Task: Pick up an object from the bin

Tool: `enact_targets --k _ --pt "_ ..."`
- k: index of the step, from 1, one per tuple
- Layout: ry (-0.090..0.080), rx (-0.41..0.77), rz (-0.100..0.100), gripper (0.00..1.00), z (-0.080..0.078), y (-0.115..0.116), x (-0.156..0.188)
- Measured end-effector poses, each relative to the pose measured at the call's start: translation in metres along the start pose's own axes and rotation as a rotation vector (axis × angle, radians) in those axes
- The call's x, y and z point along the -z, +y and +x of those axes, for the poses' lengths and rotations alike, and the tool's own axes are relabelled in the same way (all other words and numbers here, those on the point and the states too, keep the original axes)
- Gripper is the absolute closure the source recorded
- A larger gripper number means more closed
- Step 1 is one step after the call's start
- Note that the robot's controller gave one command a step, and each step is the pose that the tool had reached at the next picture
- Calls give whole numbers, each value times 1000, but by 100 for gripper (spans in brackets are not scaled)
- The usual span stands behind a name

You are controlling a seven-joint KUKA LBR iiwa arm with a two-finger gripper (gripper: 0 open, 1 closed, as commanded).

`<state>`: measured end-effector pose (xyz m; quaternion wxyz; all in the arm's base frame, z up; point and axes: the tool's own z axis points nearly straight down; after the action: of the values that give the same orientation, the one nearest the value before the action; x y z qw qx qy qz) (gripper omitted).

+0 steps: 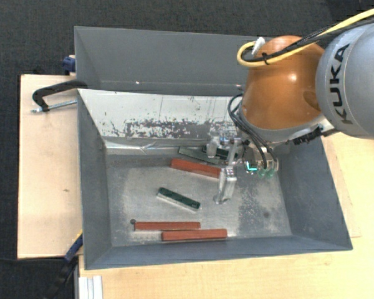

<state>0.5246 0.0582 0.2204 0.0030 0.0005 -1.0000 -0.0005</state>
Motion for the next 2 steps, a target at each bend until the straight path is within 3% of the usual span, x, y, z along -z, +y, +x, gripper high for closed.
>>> enact_targets --k 1,2 --pt "-8 -1 0 0 -2 0 4" --pt "-14 66 0 0 -25 -4 -37"
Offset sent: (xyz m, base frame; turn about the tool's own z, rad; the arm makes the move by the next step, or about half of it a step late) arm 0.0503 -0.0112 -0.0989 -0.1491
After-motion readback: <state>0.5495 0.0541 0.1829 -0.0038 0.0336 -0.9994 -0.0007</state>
